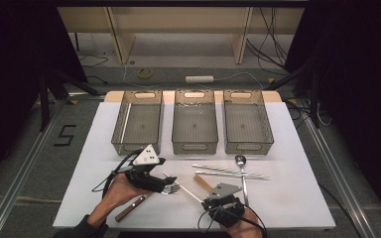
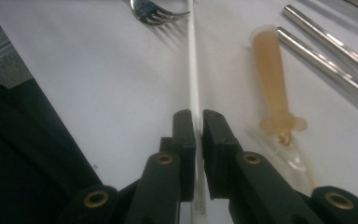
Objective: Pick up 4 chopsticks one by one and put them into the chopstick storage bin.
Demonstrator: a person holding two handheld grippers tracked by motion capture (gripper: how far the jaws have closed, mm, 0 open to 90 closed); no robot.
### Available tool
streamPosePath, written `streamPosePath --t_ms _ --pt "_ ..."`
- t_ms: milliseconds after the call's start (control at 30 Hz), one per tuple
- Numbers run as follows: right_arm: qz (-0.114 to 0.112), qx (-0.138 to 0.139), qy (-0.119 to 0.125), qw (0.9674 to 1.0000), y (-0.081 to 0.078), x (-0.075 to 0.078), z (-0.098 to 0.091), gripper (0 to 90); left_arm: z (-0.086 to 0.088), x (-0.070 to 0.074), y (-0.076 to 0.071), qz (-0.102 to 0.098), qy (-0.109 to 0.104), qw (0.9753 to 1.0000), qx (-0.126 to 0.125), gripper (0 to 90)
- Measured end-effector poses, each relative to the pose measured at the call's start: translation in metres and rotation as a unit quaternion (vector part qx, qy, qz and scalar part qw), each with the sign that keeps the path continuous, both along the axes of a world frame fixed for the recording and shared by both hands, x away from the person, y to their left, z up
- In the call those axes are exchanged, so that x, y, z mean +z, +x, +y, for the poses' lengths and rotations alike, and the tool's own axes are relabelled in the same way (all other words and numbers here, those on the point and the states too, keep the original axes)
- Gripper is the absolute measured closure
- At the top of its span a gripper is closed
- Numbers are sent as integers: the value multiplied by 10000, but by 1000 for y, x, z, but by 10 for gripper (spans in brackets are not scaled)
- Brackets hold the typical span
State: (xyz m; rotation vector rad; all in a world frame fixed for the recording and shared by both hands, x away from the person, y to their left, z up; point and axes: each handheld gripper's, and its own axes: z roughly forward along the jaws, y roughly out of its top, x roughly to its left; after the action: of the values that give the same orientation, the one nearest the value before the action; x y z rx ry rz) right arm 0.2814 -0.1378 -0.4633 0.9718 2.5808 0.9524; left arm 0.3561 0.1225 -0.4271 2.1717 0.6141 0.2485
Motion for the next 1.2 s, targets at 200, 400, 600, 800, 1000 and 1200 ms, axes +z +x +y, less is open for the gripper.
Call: streamPosePath --t_ms 200,400,600,800,1000,1200 --pt "72 84 -117 9999 11 5 -6 847 -18 -8 0 56 301 9986 -430 282" --pt "81 203 -245 9995 18 11 -10 847 -37 -16 1 87 561 9950 -826 328" --pt "25 308 -269 9992 22 19 -16 847 -53 -26 3 110 897 9895 -1132 379" --pt "18 408 -347 9986 24 22 -17 847 -66 -31 9 49 1058 9868 -1223 393" --pt "-5 416 -324 9986 25 25 -18 847 -74 -37 16 30 1278 9836 -1271 466" --pt "-37 467 -351 9983 25 27 -18 847 -77 -40 18 -34 1413 9811 -1324 536"
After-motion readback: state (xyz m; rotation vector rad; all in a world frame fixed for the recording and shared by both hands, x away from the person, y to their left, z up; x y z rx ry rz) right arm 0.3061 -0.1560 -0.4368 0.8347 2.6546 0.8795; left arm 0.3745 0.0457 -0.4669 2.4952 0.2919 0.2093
